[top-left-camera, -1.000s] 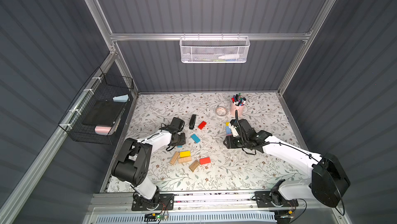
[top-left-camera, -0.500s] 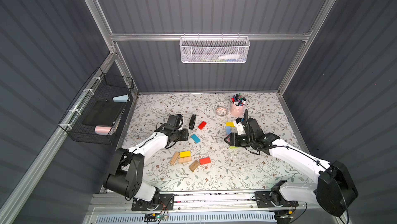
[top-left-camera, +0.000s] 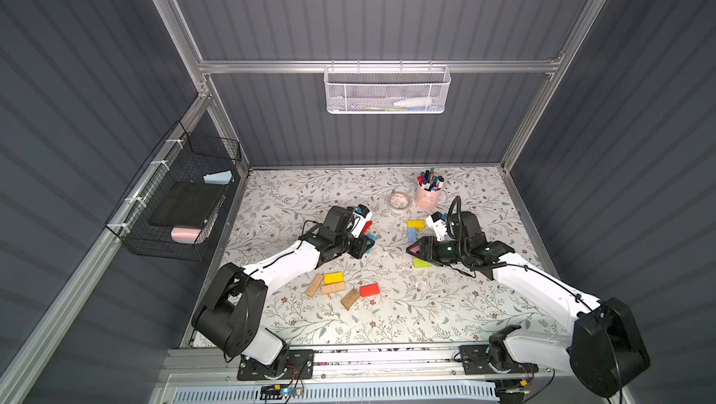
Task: Assemble the letter c with building blocks
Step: Pick up the building block from the center of the board.
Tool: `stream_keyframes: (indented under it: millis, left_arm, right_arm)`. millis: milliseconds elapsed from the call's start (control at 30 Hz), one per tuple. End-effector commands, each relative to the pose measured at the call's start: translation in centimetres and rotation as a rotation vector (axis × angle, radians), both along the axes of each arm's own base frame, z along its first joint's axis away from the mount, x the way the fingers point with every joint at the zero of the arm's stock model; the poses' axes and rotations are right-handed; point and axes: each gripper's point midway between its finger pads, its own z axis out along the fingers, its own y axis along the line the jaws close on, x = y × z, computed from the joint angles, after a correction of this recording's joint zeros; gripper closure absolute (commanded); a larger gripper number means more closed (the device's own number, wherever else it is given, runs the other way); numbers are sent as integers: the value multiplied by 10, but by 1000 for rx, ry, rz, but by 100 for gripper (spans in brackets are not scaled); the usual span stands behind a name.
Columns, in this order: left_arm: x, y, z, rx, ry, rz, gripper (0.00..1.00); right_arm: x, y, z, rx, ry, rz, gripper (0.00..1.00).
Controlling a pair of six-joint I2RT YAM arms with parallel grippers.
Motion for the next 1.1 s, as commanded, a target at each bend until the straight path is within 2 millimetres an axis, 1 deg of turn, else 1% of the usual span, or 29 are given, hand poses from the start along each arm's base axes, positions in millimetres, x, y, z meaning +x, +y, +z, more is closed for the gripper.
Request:
stream_keyframes:
  millis: [0,100,167,300,433,600,767,867,933,1067]
  left_arm:
    - [5,-18,20,-33,-129,-127,73]
    - [-2,-29,24,-49,-182,-226,73]
    - [-10,-38,28,-63,-215,-308,73]
    - [-23,-49,28,-67,-264,-421,73]
    - [-34,-59,25,-70,-281,-500,73]
    - [-44,-68,18,-50,-272,-559,72]
    - [-53,-75,18,-50,-289,-599,72]
    - [-57,-82,15,-48,-282,-618,72]
    - [-59,-84,12,-43,-270,-625,72]
    - [-63,-86,12,-42,-272,-634,72]
  right_arm:
    - [-8,3,5,62,30,33,49]
    - [-11,5,10,87,33,57,49]
    - [-13,8,14,104,26,85,50]
    - [-15,11,18,130,28,109,51]
    - [-16,16,17,158,54,132,53]
    - [-18,19,14,174,80,150,54]
    - [-19,19,8,164,95,154,56]
    - [-20,19,6,162,102,161,59]
    - [-19,19,6,161,103,160,60]
    - [-19,19,2,153,113,156,60]
